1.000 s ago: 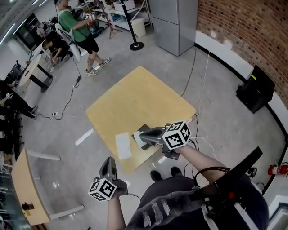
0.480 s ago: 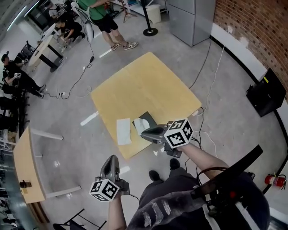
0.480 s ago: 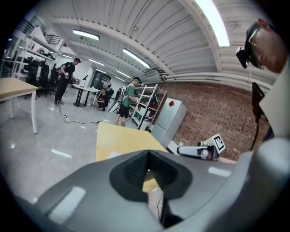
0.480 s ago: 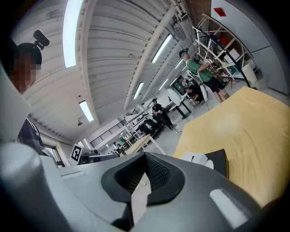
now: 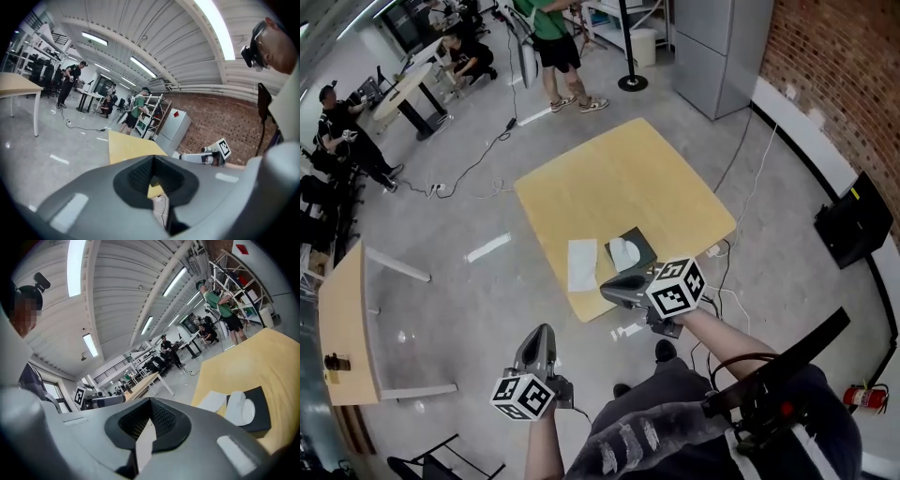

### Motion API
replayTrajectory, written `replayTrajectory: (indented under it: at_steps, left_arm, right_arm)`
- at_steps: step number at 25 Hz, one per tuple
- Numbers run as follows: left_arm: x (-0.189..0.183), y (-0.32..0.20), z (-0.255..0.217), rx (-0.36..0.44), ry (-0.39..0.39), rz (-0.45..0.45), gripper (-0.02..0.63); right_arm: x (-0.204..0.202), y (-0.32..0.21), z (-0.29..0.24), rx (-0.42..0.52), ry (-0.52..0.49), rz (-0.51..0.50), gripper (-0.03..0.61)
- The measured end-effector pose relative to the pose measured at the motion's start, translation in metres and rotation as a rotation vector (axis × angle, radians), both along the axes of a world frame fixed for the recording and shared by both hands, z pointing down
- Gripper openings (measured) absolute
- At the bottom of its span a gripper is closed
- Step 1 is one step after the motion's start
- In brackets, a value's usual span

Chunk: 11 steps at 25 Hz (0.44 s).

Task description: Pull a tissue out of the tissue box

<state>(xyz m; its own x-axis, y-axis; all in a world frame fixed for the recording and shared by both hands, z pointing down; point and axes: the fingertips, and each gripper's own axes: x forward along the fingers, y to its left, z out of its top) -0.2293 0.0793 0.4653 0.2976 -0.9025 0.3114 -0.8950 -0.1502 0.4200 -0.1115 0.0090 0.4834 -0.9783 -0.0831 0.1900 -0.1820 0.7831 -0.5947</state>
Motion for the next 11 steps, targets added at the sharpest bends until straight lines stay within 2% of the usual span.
replayTrajectory:
  at_steps: [5, 11]
  left_arm:
    - [-0.034, 0.049, 0.0, 0.01, 0.05, 0.005, 0.002]
    - [-0.111, 0.095, -0.005, 0.036, 0.076, -0.015, 0.002]
  right_arm:
    - [-0.037, 0.054, -0.01, 0.006, 0.019, -0.022, -0.002]
    - [-0.114, 0.103, -0.016, 0.009, 0.012, -0.039, -0.002]
